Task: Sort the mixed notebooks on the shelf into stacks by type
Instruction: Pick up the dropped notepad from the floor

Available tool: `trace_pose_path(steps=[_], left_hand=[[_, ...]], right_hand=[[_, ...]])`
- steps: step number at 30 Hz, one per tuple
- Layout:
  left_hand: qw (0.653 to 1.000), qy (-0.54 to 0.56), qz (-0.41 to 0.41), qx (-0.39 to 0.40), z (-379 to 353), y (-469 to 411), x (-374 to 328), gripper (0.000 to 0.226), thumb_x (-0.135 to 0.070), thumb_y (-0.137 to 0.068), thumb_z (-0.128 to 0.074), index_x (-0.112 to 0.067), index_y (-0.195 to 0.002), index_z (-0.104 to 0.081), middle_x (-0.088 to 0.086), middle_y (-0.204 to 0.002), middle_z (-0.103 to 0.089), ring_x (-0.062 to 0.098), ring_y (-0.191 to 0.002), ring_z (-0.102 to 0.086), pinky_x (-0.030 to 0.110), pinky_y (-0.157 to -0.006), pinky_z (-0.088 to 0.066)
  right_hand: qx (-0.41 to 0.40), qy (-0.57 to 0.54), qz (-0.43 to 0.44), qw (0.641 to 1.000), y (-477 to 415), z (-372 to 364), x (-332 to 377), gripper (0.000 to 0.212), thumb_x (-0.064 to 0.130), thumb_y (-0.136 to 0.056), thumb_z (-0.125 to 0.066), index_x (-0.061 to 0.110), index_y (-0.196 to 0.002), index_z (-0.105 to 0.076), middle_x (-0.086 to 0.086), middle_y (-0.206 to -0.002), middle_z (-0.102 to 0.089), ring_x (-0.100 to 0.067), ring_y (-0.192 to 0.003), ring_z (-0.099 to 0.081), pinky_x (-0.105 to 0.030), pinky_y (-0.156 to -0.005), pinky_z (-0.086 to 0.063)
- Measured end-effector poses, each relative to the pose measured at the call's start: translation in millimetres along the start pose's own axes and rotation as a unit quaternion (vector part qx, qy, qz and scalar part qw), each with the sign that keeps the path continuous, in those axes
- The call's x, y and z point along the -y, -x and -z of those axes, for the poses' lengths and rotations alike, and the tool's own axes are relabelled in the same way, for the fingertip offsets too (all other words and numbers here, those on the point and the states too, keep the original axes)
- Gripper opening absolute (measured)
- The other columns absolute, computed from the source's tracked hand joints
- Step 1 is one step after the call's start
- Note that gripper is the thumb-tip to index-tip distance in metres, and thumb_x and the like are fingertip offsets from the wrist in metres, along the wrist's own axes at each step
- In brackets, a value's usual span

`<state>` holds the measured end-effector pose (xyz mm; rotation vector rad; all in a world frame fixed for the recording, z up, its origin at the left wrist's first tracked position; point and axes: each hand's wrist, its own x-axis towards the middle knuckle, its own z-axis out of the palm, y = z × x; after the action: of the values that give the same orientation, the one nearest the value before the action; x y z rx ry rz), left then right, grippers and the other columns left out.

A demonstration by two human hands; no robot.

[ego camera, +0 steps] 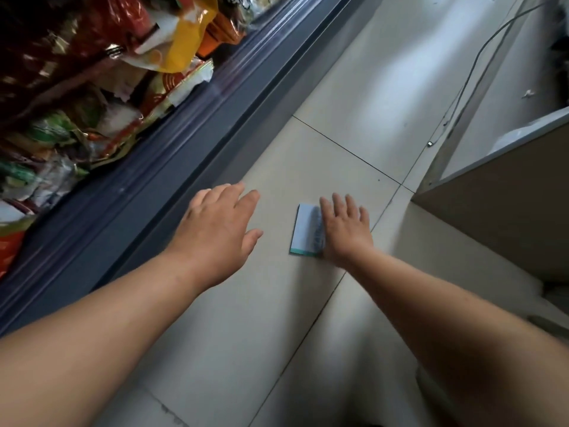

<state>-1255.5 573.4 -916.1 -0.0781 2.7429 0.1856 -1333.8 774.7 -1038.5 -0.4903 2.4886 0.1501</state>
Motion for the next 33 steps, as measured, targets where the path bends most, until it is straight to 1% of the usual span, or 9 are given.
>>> trace_pose_path(steps=[4, 7, 9, 14, 17, 21, 25, 29, 33], left_hand=[[1.000, 0.003, -0.004, -0.009, 6.0, 3.5, -1.5, 0.062, -0.045, -0.097, -0.042, -0.019, -0.150, -0.023, 0.005, -0.155, -0.026, 0.023, -0.143, -0.021, 0.038, -0.118, -0.012], [1.000, 0.005, -0.007, -0.012, 12.2, 6.4, -5.4, 0.061, -0.044, -0.097, -0.042, -0.019, -0.150, -0.024, 0.004, -0.154, -0.027, 0.023, -0.143, -0.022, 0.037, -0.117, -0.012], [1.000, 0.010, -0.006, -0.013, 15.4, 7.8, -10.4, 0.060, -0.045, -0.098, -0.041, -0.019, -0.149, -0.024, 0.003, -0.153, -0.028, 0.022, -0.142, -0.023, 0.037, -0.116, -0.012], [0.999, 0.044, -0.009, -0.014, 20.4, 9.8, -32.1, 0.057, -0.045, -0.098, -0.040, -0.021, -0.148, -0.026, -0.002, -0.150, -0.031, 0.019, -0.139, -0.026, 0.034, -0.114, -0.014], [0.999, 0.048, -0.022, -0.010, 19.3, 11.3, -42.7, 0.056, -0.045, -0.098, -0.040, -0.022, -0.148, -0.026, -0.003, -0.150, -0.031, 0.018, -0.139, -0.026, 0.033, -0.114, -0.015], [0.999, 0.024, -0.027, 0.009, 10.5, 11.6, -41.7, 0.057, -0.045, -0.098, -0.040, -0.021, -0.148, -0.025, -0.001, -0.151, -0.030, 0.020, -0.140, -0.025, 0.034, -0.114, -0.014], [0.999, 0.023, -0.017, 0.025, -0.7, 15.0, -35.2, 0.056, -0.043, -0.097, -0.044, -0.019, -0.146, -0.030, 0.001, -0.146, -0.037, 0.023, -0.136, -0.032, 0.036, -0.112, -0.017], [1.000, 0.014, -0.007, 0.018, -9.0, 20.1, -26.3, 0.054, -0.043, -0.096, -0.046, -0.017, -0.143, -0.035, 0.002, -0.140, -0.042, 0.024, -0.130, -0.038, 0.037, -0.109, -0.022], [1.000, 0.019, -0.001, 0.013, -9.5, 20.6, -21.2, 0.053, -0.043, -0.097, -0.045, -0.017, -0.142, -0.035, 0.002, -0.140, -0.043, 0.024, -0.129, -0.038, 0.037, -0.109, -0.023]], right_hand=[[0.016, -0.017, -0.084, 0.996, 0.8, 2.2, -5.5, 0.084, 0.044, -0.073, -0.074, 0.017, -0.140, -0.031, -0.009, -0.136, -0.041, -0.031, -0.131, -0.034, -0.047, -0.112, -0.022], [0.034, -0.068, -0.113, 0.991, 13.9, -0.7, -5.5, 0.044, 0.031, -0.082, -0.068, 0.016, -0.118, -0.048, -0.009, -0.123, -0.049, -0.031, -0.116, -0.045, -0.038, -0.090, -0.036], [0.028, -0.135, -0.112, 0.984, 21.7, 0.3, -8.9, 0.015, 0.009, -0.089, -0.048, 0.013, -0.103, -0.051, -0.013, -0.115, -0.055, -0.032, -0.100, -0.051, -0.032, -0.076, -0.037], [0.037, -0.199, -0.107, 0.973, 34.3, 13.9, -18.5, 0.009, 0.009, -0.091, -0.048, 0.013, -0.099, -0.049, -0.009, -0.107, -0.062, -0.030, -0.089, -0.055, -0.030, -0.068, -0.041], [0.054, -0.230, -0.092, 0.967, 54.1, 4.3, -2.1, 0.046, 0.036, -0.088, -0.063, 0.015, -0.125, -0.048, -0.008, -0.131, -0.051, -0.029, -0.118, -0.051, -0.035, -0.092, -0.046], [0.106, -0.194, -0.081, 0.972, 88.7, -44.4, 36.0, 0.101, 0.052, -0.072, -0.073, 0.015, -0.149, -0.019, -0.008, -0.157, -0.012, -0.029, -0.145, -0.012, -0.042, -0.112, -0.032], [0.059, -0.143, -0.108, 0.982, 104.0, -64.8, 40.8, 0.069, 0.026, -0.082, -0.066, 0.017, -0.140, -0.030, -0.007, -0.154, -0.016, -0.030, -0.136, -0.025, -0.042, -0.101, -0.038], [0.053, -0.142, -0.129, 0.980, 91.3, -47.8, 27.7, 0.027, 0.012, -0.085, -0.055, 0.016, -0.110, -0.045, -0.010, -0.124, -0.050, -0.029, -0.108, -0.051, -0.037, -0.082, -0.040], [0.110, -0.229, -0.129, 0.958, 74.6, -32.5, 9.7, 0.008, 0.010, -0.084, -0.047, 0.017, -0.086, -0.045, -0.008, -0.098, -0.061, -0.027, -0.082, -0.050, -0.028, -0.067, -0.038]])
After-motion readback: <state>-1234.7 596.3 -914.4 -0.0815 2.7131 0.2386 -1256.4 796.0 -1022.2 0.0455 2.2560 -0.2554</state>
